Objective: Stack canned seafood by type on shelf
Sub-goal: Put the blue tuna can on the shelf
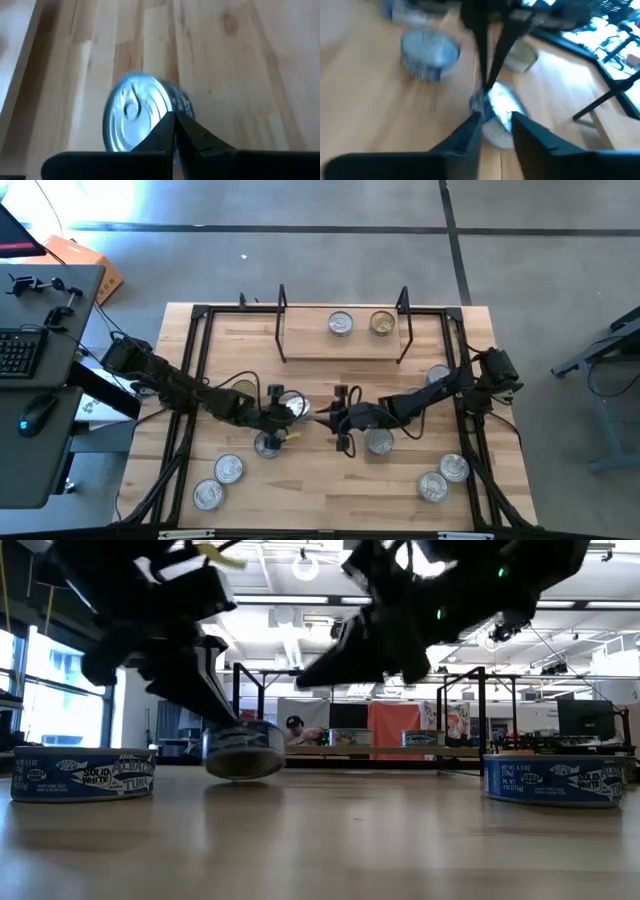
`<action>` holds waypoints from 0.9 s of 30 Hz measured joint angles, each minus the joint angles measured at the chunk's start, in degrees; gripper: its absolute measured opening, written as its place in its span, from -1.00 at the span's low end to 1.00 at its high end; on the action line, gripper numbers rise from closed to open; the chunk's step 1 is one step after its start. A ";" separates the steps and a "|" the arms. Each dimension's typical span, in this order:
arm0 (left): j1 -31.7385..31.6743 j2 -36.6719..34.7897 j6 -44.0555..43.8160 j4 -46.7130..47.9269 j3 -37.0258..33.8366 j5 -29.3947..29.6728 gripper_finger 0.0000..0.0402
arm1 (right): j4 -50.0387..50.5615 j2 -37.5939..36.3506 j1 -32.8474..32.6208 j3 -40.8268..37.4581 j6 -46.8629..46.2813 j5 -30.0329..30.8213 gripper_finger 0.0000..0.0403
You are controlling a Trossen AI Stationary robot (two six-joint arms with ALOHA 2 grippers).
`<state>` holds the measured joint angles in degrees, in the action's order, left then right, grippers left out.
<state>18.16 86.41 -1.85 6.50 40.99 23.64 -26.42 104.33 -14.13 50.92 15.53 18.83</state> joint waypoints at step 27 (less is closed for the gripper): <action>-3.53 -0.22 11.22 -9.64 1.51 -5.66 -0.68 | -14.10 12.78 2.95 0.02 0.41 3.94 -0.40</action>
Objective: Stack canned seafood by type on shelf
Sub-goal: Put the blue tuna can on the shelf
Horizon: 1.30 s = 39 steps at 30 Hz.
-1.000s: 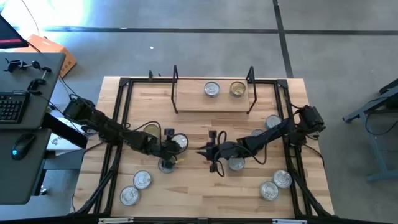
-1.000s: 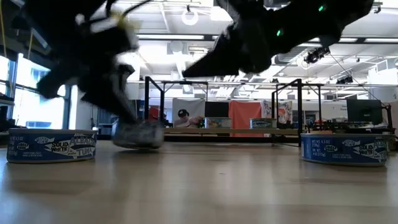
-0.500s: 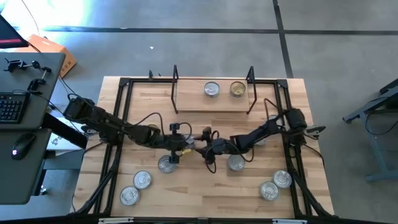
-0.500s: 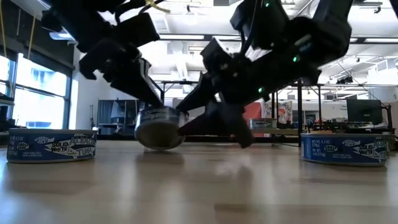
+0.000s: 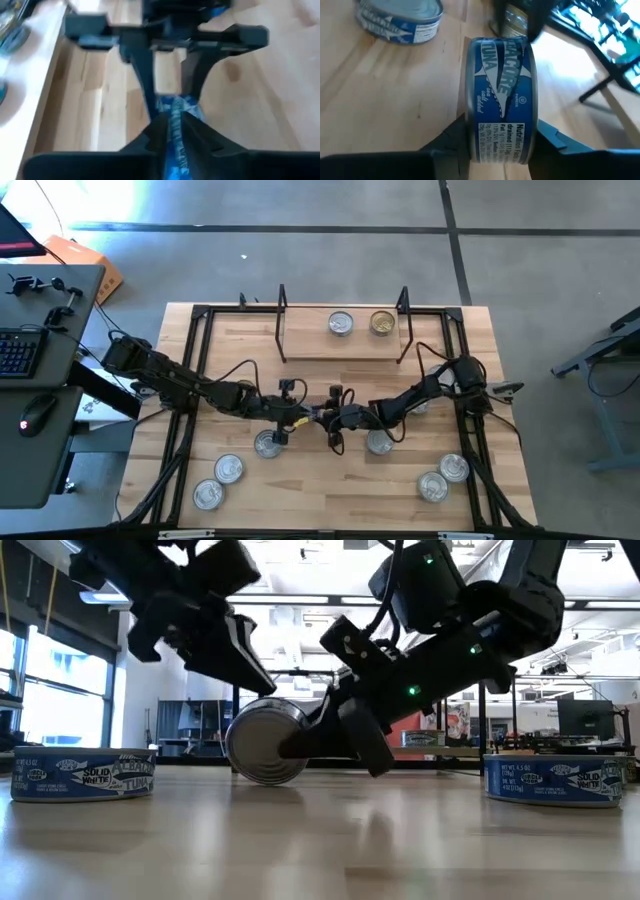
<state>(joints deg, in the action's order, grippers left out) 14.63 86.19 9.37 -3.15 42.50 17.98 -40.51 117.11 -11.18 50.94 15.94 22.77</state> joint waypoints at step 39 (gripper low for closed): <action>-3.21 4.38 28.23 1.63 9.49 26.20 -0.40 | 42.46 -24.63 -7.86 0.04 -30.72 17.94 0.41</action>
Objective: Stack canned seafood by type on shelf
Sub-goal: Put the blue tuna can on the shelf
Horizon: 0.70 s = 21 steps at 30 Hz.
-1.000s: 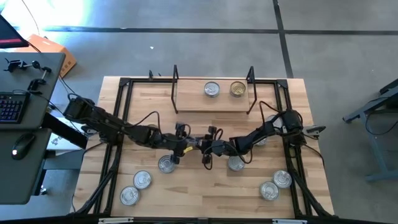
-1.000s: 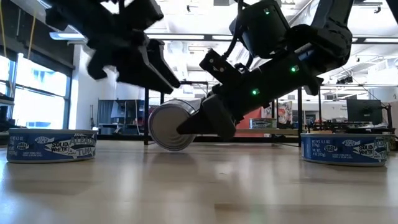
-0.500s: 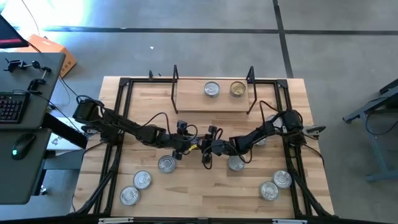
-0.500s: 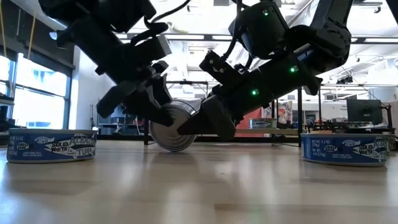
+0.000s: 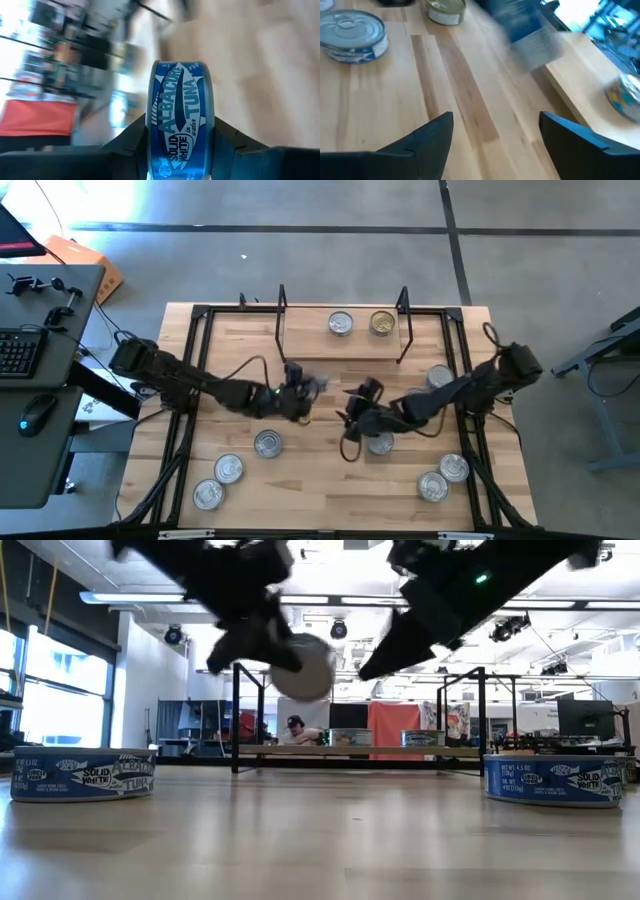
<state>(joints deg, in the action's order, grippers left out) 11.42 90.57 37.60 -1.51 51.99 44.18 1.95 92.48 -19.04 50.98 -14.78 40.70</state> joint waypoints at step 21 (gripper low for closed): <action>-24.63 6.86 6.57 -6.98 -0.16 -6.53 0.00 | -1.69 1.71 -6.50 -7.01 -15.13 12.31 0.40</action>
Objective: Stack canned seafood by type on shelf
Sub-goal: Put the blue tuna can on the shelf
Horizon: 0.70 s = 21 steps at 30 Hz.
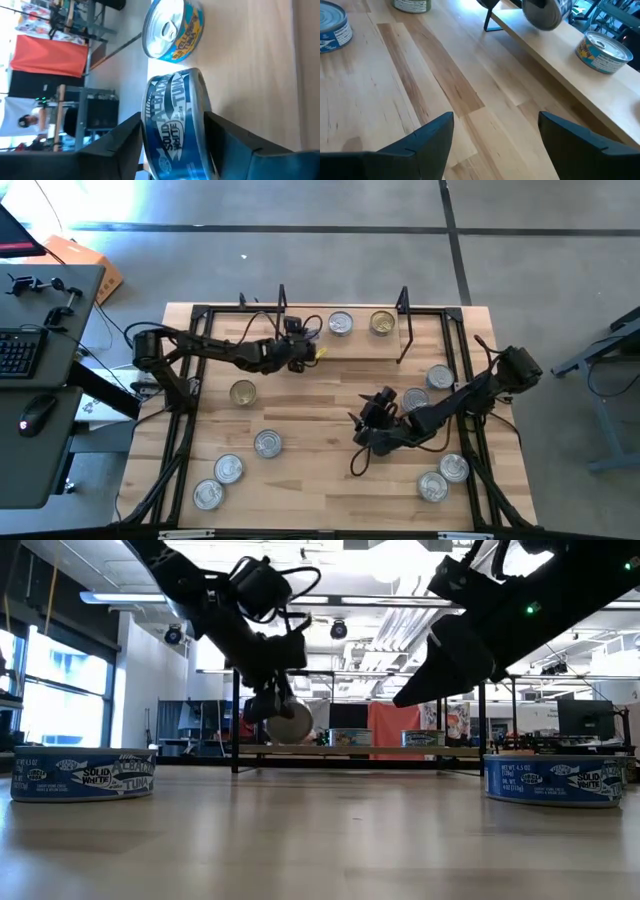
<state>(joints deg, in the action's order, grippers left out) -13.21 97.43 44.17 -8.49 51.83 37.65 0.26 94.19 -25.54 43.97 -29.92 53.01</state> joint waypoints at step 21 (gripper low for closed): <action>-1.71 -4.40 -15.40 15.50 2.21 -12.51 0.38 | -2.78 0.02 2.32 0.00 1.74 -1.57 0.40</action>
<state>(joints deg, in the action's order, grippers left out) -14.92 93.03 28.77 7.00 54.05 25.14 -2.52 94.21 -23.22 43.97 -28.17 51.44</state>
